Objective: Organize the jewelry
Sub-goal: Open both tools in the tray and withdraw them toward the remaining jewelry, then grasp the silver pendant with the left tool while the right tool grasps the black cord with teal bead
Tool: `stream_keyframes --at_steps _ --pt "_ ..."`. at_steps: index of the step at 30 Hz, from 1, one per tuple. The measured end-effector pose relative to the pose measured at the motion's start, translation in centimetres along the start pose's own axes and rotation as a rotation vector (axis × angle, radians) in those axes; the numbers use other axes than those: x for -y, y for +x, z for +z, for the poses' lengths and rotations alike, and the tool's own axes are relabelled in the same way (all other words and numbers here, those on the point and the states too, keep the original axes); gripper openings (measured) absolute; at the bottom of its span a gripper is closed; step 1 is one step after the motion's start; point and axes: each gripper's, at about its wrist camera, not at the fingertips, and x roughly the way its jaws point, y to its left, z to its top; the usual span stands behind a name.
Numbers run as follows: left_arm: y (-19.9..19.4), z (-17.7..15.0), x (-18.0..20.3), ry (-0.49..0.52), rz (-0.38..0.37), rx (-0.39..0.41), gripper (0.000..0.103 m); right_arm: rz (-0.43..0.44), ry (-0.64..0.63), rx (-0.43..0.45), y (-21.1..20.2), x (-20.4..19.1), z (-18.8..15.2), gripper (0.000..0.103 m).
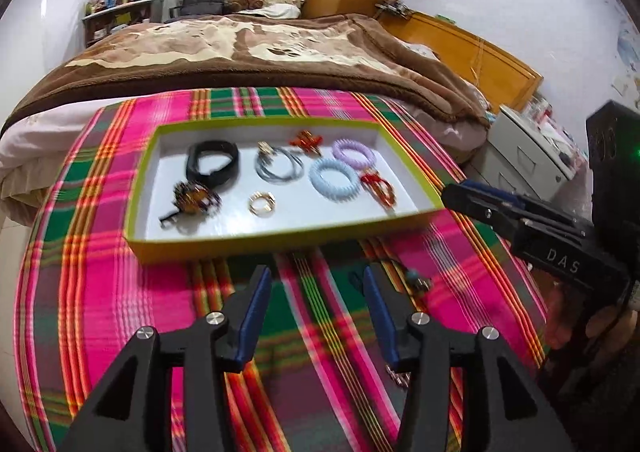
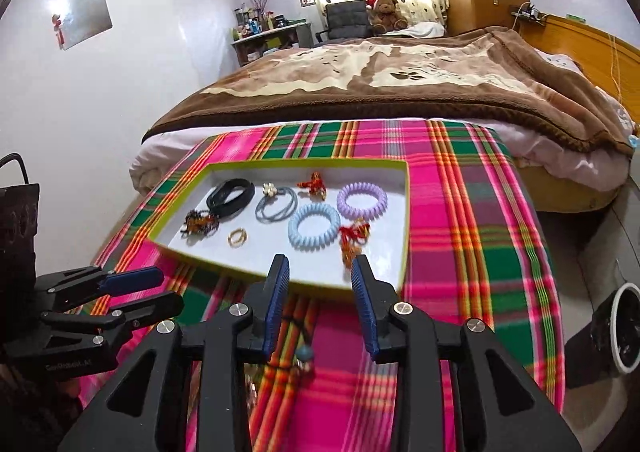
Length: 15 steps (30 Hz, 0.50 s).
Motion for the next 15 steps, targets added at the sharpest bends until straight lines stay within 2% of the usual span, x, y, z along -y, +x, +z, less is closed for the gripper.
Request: stream_keyframes --at_steps 2,10,15 --pt "-0.1 -0.8 0.6 0.011 -0.016 -0.005 0.050 -0.004 0.008 0.006 -0.5 0.1 -0.7 0.041" --pt "0.1 -2.4 3.1 0.041 -0.060 -0.032 0.050 -0.020 0.031 -0.008 -1.5 0.7 -3.0 0.042" --pt "0.6 -3.2 4.1 0.058 -0.058 -0.056 0.050 -0.036 0.038 -0.007 -2.1 1.1 -3.9 0.042"
